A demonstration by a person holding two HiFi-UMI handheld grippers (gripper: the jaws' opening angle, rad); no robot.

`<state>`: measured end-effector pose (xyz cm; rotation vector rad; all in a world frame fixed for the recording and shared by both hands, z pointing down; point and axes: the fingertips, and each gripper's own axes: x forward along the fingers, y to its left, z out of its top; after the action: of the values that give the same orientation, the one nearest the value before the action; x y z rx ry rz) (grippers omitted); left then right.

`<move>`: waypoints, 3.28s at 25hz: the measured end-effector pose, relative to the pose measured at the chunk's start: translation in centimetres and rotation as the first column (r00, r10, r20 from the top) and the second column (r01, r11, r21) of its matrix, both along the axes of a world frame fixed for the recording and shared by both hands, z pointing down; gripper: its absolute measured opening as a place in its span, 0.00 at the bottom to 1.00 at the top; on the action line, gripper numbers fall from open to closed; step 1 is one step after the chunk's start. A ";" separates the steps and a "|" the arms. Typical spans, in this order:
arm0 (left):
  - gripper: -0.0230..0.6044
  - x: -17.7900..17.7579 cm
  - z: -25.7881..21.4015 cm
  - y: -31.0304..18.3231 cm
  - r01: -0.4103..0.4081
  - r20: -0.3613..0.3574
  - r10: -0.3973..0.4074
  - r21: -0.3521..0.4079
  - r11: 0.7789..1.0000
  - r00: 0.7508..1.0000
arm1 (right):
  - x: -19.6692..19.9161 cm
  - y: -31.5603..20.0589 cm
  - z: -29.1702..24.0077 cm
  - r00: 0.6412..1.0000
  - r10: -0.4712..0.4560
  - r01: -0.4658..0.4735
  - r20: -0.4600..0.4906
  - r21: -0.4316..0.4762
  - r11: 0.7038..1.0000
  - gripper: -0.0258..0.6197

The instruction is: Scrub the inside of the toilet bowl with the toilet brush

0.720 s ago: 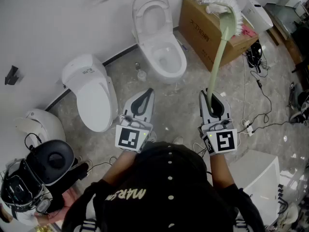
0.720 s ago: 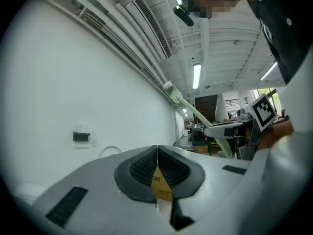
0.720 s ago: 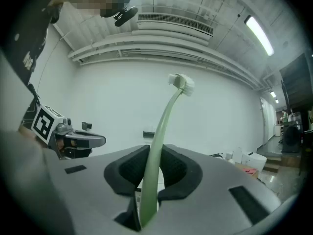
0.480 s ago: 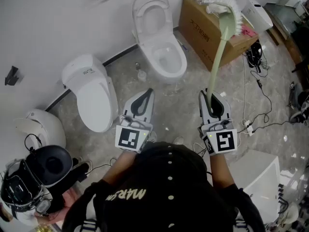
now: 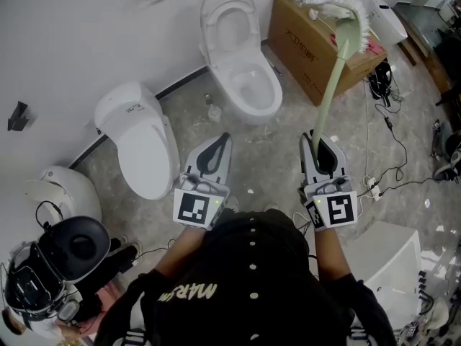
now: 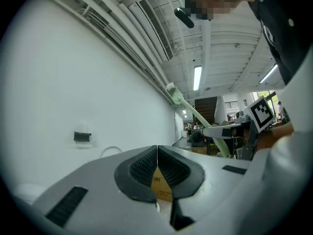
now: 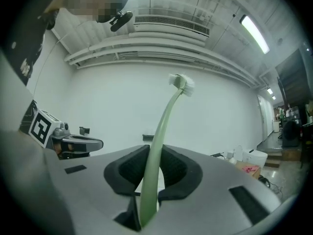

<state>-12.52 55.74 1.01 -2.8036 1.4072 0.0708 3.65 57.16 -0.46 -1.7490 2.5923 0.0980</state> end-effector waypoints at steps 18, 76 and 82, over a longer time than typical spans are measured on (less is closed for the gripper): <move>0.08 -4.2 2.2 -7.5 -0.032 0.005 0.032 -0.035 0.999 0.999 | -1.6 -7.3 2.3 0.995 0.102 -0.101 0.009 -0.030 0.994 0.16; 0.08 2.4 2.5 -55.6 0.036 -0.004 -0.037 -0.072 0.997 0.999 | 3.9 -55.8 3.3 0.999 -0.030 0.026 -0.043 -0.092 0.995 0.16; 0.08 4.1 4.1 -56.8 0.066 0.022 -0.064 -0.100 0.993 0.998 | 4.9 -57.8 5.8 0.995 -0.087 0.078 -0.053 -0.158 0.984 0.16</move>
<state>-8.42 -1.10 5.11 -2.8262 1.5393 -0.0272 8.51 -0.68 5.39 -1.7060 2.7810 -0.0563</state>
